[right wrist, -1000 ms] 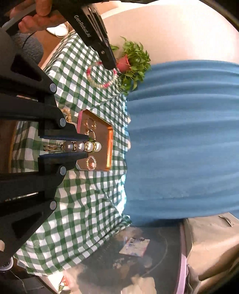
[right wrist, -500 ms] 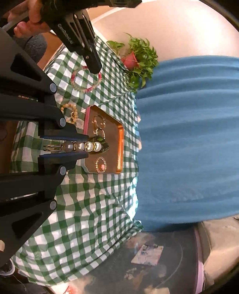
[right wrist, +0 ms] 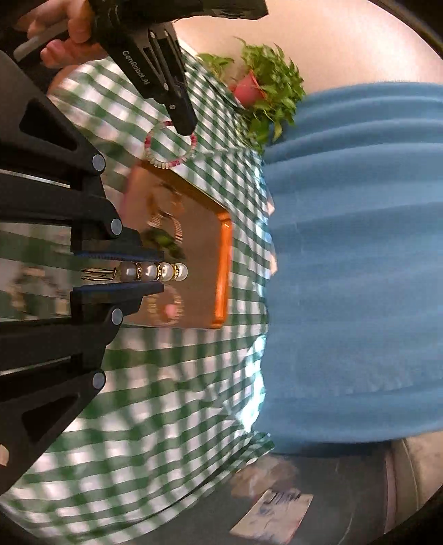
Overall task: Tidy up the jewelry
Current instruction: 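Lift the beaded bracelet and pearl pin and carry both over the tray, then open both tools to release the bracelet and pearl pin in the tray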
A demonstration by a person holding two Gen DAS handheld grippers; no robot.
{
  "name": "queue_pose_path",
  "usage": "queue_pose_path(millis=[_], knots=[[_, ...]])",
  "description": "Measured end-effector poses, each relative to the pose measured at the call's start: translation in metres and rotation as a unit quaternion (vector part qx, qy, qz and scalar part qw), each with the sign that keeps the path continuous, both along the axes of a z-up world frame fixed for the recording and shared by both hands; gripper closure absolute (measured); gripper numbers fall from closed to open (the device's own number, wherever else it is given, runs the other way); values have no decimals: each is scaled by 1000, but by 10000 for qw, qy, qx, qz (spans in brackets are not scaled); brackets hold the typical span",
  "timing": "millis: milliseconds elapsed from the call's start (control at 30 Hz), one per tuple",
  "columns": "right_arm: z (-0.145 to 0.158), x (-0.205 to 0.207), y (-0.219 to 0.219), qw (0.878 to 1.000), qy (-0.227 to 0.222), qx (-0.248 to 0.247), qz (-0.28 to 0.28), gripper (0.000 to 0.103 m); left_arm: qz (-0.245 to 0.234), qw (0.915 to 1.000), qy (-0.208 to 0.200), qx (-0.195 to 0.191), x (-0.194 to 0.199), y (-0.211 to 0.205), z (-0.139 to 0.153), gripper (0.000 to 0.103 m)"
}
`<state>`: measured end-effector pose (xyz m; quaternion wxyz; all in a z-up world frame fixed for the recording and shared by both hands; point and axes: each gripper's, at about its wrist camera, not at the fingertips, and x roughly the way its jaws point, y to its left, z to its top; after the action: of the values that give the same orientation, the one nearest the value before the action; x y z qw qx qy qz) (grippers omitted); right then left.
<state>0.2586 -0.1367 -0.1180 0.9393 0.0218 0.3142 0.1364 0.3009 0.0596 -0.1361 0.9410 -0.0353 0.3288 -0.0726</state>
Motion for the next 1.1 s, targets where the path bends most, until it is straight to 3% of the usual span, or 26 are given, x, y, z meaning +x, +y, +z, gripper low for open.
queue_pose_path(millis=[167,333,533,600,967,1033,1067,1100], knots=[[-15,69,8,9998,173,133,18,93,187,9996,224,-28,57,-6,-19,97],[-43,110,18,9996,279,-37,54,93,184,9989,435,-22,93,-8,-50,97],[-69,140,30,9985,462,-216,214,93,77,9980,635,9,126,-12,-68,97],[-73,149,32,9983,508,-171,210,93,63,9979,604,239,131,-16,-73,97],[-95,175,38,9954,855,-160,405,93,107,9939,1068,266,150,-8,-103,97],[-95,172,39,9954,793,-102,519,91,164,9947,991,203,147,-6,-101,92],[-95,170,38,9959,751,-98,491,86,228,9950,951,184,146,-5,-97,76],[-94,169,37,9962,740,-100,455,69,268,9951,930,197,145,-5,-95,43]])
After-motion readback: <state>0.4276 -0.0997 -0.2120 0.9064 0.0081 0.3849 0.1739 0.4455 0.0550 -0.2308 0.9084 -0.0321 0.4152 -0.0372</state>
